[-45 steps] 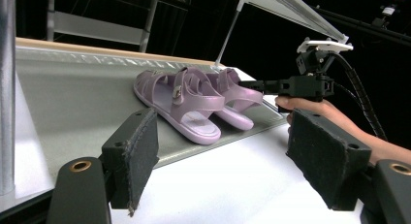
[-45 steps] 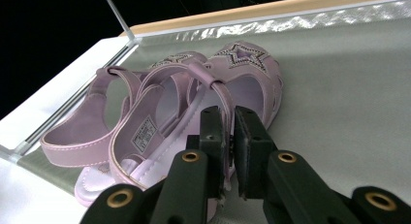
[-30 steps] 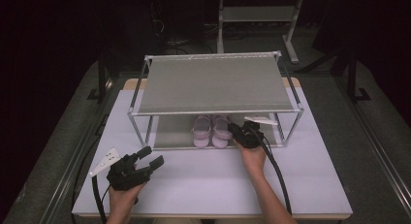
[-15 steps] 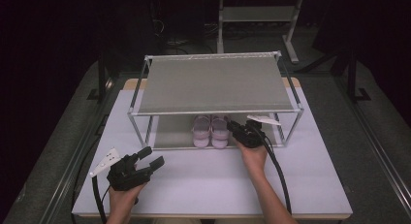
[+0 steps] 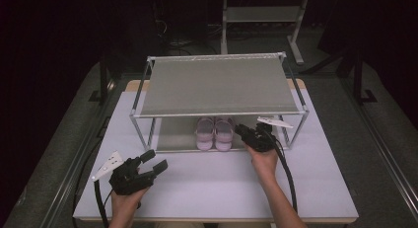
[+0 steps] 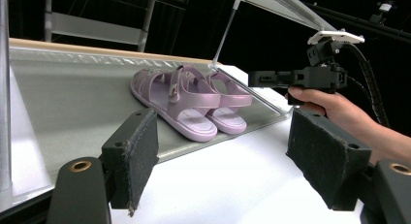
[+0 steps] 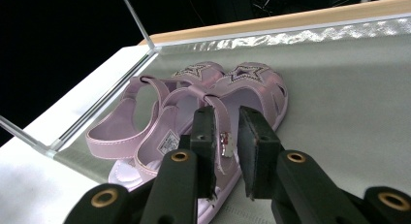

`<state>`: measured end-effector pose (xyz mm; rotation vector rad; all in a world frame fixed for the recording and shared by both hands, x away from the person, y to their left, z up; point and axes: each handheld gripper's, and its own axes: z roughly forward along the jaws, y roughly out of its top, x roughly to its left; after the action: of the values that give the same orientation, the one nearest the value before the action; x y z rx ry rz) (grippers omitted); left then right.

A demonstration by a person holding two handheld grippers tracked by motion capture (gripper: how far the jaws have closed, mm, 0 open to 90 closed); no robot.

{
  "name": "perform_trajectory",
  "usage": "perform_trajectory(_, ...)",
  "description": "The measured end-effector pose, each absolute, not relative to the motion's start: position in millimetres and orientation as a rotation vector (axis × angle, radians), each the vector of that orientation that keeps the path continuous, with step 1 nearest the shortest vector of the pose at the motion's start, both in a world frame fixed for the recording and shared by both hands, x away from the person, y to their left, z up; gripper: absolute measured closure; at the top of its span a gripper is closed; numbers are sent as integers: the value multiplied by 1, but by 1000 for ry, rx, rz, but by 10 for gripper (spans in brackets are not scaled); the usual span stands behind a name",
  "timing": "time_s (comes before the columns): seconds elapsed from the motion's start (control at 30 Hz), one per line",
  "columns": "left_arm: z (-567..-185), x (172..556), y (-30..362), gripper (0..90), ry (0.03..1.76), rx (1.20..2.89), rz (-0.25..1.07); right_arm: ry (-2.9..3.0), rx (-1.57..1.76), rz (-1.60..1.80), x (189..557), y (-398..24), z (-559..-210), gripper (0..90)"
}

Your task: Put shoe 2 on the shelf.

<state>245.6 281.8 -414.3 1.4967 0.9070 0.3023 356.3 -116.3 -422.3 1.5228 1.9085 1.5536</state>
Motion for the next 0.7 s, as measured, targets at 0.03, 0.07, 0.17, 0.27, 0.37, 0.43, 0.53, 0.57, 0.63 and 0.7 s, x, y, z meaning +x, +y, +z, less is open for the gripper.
perform_trajectory(0.03, -415, 246, 282, 266, 909, 1498, 300, 1907, 1540, 1539, 355, -117, -421, 766)
perform_trajectory(0.07, -415, 246, 282, 265, 909, 1498, 300, 1908, 1541, 1540, 355, -118, -421, 766)
perform_trajectory(0.17, -415, 246, 281, 265, 905, 1499, 300, 1917, 1531, 1540, 355, -121, -421, 766)
perform_trajectory(0.27, -415, 246, 281, 266, 906, 1503, 297, 1916, 1532, 1554, 355, -125, -423, 766)
perform_trajectory(0.37, -415, 246, 280, 265, 905, 1504, 298, 1922, 1578, 1539, 351, -127, -425, 766)
perform_trajectory(0.43, -415, 246, 280, 266, 905, 1503, 297, 1925, 1571, 1534, 350, -129, -426, 764)
perform_trajectory(0.53, -416, 246, 280, 265, 905, 1508, 295, 1928, 1574, 1531, 348, -132, -428, 758)
perform_trajectory(0.57, -416, 246, 279, 266, 904, 1508, 294, 1932, 1566, 1527, 348, -133, -428, 758)
perform_trajectory(0.63, -416, 246, 279, 265, 904, 1510, 292, 1937, 1568, 1528, 347, -134, -427, 758)
perform_trajectory(0.7, -416, 246, 279, 265, 904, 1510, 291, 1940, 1568, 1533, 346, -135, -426, 754)
